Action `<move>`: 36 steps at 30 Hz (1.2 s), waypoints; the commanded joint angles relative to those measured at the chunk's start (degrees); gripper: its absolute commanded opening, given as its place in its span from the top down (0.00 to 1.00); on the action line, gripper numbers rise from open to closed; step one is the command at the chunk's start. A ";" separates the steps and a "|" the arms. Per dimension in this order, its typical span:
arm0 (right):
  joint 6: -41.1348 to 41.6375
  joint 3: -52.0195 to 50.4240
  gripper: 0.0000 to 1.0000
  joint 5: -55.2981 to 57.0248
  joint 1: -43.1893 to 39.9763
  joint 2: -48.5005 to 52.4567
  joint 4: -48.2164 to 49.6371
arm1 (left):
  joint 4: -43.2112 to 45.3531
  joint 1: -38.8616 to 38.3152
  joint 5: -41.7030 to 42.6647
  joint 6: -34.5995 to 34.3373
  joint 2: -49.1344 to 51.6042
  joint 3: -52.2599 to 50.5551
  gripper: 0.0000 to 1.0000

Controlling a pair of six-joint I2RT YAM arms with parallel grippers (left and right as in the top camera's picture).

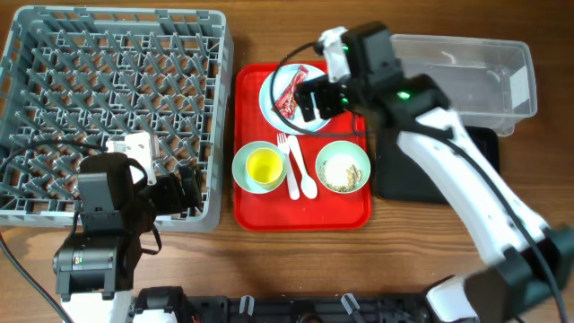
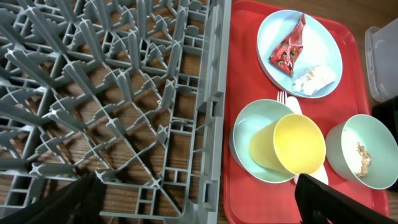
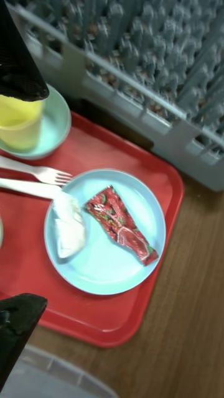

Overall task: Sort waste into correct bins and load items into the dishwasher rack
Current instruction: 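Reach the right gripper to the plate and grasp the white tissue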

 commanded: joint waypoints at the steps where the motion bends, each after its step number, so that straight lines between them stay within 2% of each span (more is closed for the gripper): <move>1: 2.27 1.07 0.00 2.01 0.07 7.06 2.60 | 0.07 -0.11 0.68 -0.55 -0.20 1.25 0.00; 10: 5.03 1.07 0.00 2.43 0.11 21.18 8.00 | 0.09 -0.11 0.68 -0.52 -0.20 1.22 0.00; 18: 8.35 1.05 0.01 2.21 0.11 26.38 9.97 | 0.07 -0.11 0.68 -0.55 -0.20 1.22 0.00; 21: 9.35 1.05 0.11 2.19 0.11 26.47 9.75 | 0.07 -0.11 0.68 -0.52 -0.20 1.22 0.00; 22: 9.44 1.05 0.16 2.10 0.11 26.47 9.53 | 0.07 -0.11 0.68 -0.52 -0.20 1.22 0.00; 23: 9.49 1.05 0.25 1.73 0.11 26.47 9.16 | 0.07 -0.11 0.68 -0.55 -0.20 1.22 0.00; 26: 9.64 1.05 0.31 1.75 0.11 26.47 8.11 | 0.07 -0.11 0.68 -0.52 -0.20 1.22 0.00; 28: 9.64 1.05 0.30 1.77 0.09 26.47 7.56 | 0.07 -0.11 0.68 -0.52 -0.20 1.22 0.00; 30: 9.64 1.05 0.23 1.77 0.09 26.47 6.95 | 0.07 -0.11 0.68 -0.52 -0.20 1.22 0.00; 31: 9.62 1.05 0.22 1.77 0.09 26.47 6.56 | 0.04 -0.11 0.68 -0.52 -0.20 1.22 0.00; 35: 9.57 1.05 0.23 1.79 0.09 26.47 4.48 | 0.04 -0.11 0.68 -0.52 -0.20 1.22 0.00; 36: 9.38 1.05 0.26 1.77 0.09 26.47 3.91 | 0.04 -0.11 0.68 -0.52 -0.20 1.22 0.00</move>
